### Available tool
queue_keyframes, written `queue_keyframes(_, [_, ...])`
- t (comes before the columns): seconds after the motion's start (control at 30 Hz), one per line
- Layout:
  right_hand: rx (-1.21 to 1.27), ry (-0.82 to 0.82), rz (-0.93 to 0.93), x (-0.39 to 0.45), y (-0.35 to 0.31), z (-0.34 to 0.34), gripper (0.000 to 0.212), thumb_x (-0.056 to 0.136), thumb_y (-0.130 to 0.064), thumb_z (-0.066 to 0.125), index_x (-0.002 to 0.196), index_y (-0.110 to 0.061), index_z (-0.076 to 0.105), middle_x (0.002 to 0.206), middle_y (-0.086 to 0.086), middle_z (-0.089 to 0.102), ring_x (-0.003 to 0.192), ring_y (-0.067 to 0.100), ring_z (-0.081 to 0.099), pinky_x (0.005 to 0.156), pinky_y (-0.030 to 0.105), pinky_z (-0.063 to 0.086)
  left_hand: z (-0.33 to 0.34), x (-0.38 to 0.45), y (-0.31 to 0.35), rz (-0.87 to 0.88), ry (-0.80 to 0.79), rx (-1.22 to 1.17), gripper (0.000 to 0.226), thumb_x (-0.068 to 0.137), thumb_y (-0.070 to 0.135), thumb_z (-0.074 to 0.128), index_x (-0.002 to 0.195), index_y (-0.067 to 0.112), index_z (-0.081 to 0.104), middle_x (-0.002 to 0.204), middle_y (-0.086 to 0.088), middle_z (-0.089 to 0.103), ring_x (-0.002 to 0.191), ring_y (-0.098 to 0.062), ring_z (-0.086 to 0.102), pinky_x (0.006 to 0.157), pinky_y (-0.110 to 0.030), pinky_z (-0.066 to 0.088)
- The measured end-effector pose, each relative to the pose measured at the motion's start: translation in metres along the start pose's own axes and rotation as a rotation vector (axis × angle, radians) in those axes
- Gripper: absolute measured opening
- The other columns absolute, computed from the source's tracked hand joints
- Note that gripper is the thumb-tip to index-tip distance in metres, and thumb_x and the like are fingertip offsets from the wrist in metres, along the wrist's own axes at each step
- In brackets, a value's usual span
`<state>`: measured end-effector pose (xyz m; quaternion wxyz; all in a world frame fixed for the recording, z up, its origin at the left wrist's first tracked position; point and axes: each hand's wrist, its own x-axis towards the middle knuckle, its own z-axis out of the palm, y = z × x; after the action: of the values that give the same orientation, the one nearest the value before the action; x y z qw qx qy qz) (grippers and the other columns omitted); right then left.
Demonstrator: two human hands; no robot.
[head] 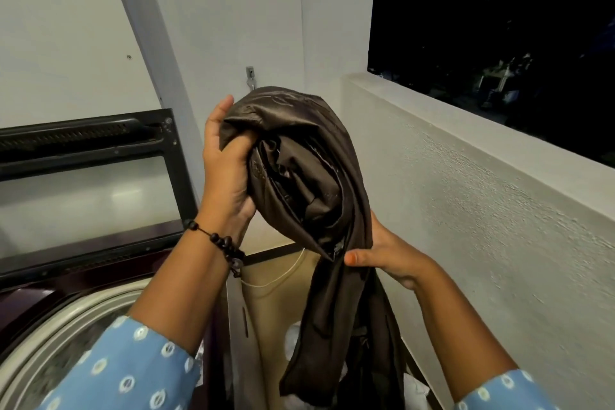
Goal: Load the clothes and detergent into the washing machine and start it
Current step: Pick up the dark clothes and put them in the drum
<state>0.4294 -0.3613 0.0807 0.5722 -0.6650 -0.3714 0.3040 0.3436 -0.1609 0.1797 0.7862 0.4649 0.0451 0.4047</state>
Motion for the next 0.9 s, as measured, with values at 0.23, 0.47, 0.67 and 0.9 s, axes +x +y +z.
queue_keyframes(0.23, [0.172,0.319,-0.099,0.01,-0.01,0.021,0.088,0.052,-0.035,0.085,0.132,-0.033,0.048,0.116,-0.009,0.066,0.104,0.007,0.066,0.085,0.023,0.055,-0.026,-0.017,-0.023,-0.09,0.046,0.046,0.064,0.082,0.018,0.07,0.141,0.012,0.044,0.135,-0.016,0.056,0.113,-0.024,0.063,0.085,-0.032,0.055])
queue_keyframes(0.47, [-0.185,0.438,-0.203,0.009,-0.038,-0.01,0.067,0.069,-0.001,0.08,0.121,-0.035,0.054,0.111,-0.014,0.065,0.099,-0.002,0.064,0.086,0.019,0.049,-0.076,-0.021,0.009,-0.316,-0.314,0.53,0.142,0.035,0.056,0.092,0.149,0.05,0.007,0.157,0.0,0.031,0.139,-0.017,0.038,0.107,-0.037,0.039])
queue_keyframes(0.67, [-0.709,0.294,-0.228,0.024,-0.071,0.009,0.06,0.071,-0.029,0.078,0.126,-0.038,0.055,0.118,-0.01,0.059,0.109,0.007,0.057,0.095,0.025,0.046,-0.045,-0.024,0.027,0.052,-0.779,1.387,0.144,0.047,0.07,0.08,0.14,0.053,-0.029,0.156,0.019,-0.026,0.146,-0.012,-0.024,0.116,-0.058,-0.013])
queue_keyframes(0.9, [-0.709,0.163,-0.232,0.023,-0.09,0.03,0.084,0.067,-0.036,0.079,0.136,-0.041,0.032,0.119,-0.011,0.058,0.107,0.005,0.059,0.092,0.036,0.053,-0.025,-0.025,0.001,0.117,-0.754,1.405,0.122,0.066,0.03,0.082,0.149,0.043,-0.006,0.107,0.009,0.068,0.102,-0.014,0.064,0.112,-0.059,0.028])
